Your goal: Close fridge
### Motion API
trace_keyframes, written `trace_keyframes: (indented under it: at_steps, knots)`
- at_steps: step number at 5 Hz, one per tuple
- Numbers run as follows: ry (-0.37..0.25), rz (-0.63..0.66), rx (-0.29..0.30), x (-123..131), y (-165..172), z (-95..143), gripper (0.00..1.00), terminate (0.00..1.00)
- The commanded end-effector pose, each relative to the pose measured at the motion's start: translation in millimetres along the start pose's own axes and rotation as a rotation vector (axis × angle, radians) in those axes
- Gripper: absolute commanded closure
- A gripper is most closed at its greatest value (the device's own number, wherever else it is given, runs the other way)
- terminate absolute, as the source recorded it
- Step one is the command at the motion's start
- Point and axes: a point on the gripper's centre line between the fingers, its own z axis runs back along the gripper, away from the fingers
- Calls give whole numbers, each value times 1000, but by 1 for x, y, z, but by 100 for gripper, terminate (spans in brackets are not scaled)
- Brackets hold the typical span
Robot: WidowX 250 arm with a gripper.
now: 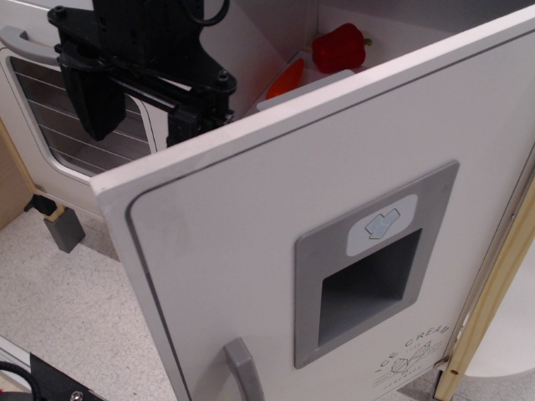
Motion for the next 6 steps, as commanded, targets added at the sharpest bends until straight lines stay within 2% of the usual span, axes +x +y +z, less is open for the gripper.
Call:
trace_keyframes:
  at_steps: [1, 2, 4, 6]
  knots:
    - [0, 0, 0, 0, 0, 0, 0, 0]
    - [23, 14, -60, 2, -1, 26, 0, 0]
    - [-28, -25, -125, -2, -5, 73, 0, 0]
    - [-46, -135, -215, -16, -28, 88, 0, 0]
